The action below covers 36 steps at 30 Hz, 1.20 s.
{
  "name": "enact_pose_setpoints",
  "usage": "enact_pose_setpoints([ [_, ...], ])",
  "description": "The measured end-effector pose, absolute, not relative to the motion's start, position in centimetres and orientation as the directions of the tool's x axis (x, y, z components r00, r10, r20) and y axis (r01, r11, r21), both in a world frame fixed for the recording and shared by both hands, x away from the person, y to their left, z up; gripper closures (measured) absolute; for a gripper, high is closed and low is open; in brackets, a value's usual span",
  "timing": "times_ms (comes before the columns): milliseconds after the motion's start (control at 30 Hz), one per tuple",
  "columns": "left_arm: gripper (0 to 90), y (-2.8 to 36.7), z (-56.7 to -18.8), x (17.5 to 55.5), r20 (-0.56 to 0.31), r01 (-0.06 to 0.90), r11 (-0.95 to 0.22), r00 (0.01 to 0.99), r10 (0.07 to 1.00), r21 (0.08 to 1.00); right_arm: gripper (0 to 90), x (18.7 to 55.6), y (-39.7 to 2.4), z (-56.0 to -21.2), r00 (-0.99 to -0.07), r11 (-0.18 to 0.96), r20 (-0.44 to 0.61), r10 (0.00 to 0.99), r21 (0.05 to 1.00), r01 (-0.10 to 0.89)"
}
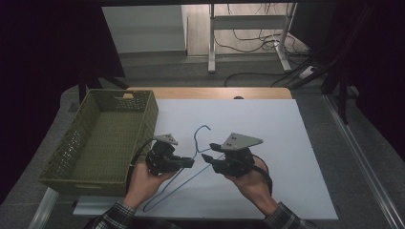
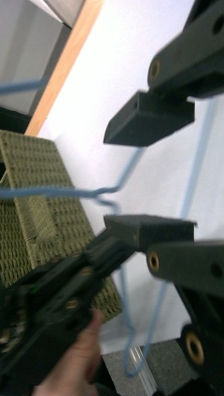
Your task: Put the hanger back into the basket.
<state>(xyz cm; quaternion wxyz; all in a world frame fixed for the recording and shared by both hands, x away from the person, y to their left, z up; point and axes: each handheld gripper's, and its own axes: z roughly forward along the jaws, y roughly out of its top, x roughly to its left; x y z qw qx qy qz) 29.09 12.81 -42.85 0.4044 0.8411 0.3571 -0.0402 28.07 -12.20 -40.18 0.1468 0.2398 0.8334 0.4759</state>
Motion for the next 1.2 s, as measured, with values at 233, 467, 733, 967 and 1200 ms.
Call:
enact_pose_setpoints([
  [233,87.0,14.3,-40.9,29.3,-0.367,0.638,-0.369,0.726,0.582,0.676,36.2,27.9,-16.2,-40.7,-0.828,0.418,0.039,0.559,0.849,0.322],
  [467,87.0,16.5,-39.3,29.5,-0.394,0.657,-0.325,0.702,0.593,0.680,18.7,27.6,-19.3,-41.7,-0.803,0.415,0.083,0.590,0.822,0.390],
  [733,87.0,19.9,-36.2,29.6,-0.372,0.650,-0.282,0.678,0.634,0.705,9.3,27.0,-21.7,-42.8,-0.770,0.426,0.077,0.633,0.797,0.429],
  [967,87.0,24.2,-33.9,30.2,-0.340,0.637,-0.270,0.666,0.664,0.722,7.3,26.7,-23.2,-43.6,-0.755,0.436,0.072,0.652,0.778,0.451],
  [1200,87.0,29.0,-33.0,31.1,-0.319,0.614,-0.250,0.664,0.676,0.749,7.3,27.0,-24.0,-44.3,-0.739,0.437,0.081,0.669,0.761,0.479],
])
